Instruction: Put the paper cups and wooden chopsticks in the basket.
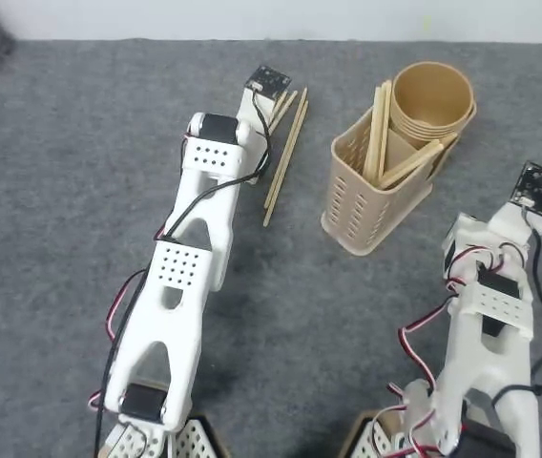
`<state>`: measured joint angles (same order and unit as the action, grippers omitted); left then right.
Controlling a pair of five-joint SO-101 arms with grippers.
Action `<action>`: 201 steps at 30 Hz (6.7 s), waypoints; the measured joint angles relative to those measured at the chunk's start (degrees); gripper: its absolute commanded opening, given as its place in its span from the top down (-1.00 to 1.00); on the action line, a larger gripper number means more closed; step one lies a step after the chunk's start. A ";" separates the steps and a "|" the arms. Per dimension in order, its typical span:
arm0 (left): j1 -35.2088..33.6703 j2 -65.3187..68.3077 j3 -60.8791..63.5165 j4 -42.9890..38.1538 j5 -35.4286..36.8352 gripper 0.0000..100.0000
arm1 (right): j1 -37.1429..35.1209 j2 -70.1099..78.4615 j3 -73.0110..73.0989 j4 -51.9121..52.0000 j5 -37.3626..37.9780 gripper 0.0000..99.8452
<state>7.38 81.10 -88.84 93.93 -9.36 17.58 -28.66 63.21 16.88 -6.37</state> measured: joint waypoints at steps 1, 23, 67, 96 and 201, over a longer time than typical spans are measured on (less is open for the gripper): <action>0.00 0.00 0.00 0.26 0.44 0.75 | 0.00 0.00 0.00 0.00 0.00 0.98; -2.73 0.00 -1.76 1.32 7.74 0.65 | 0.00 0.00 0.00 0.00 0.00 0.98; -5.54 -21.80 38.07 4.75 -14.15 0.70 | 0.00 0.00 0.00 0.00 0.00 0.98; -3.34 -34.81 46.24 4.84 -18.64 0.98 | 0.00 0.00 0.00 0.00 0.00 0.98; -2.46 -77.54 96.53 -28.40 -4.57 0.72 | -1.49 0.00 0.35 0.00 3.16 0.98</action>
<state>4.92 3.56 7.69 65.54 -13.93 16.09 -28.66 63.56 16.88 -3.21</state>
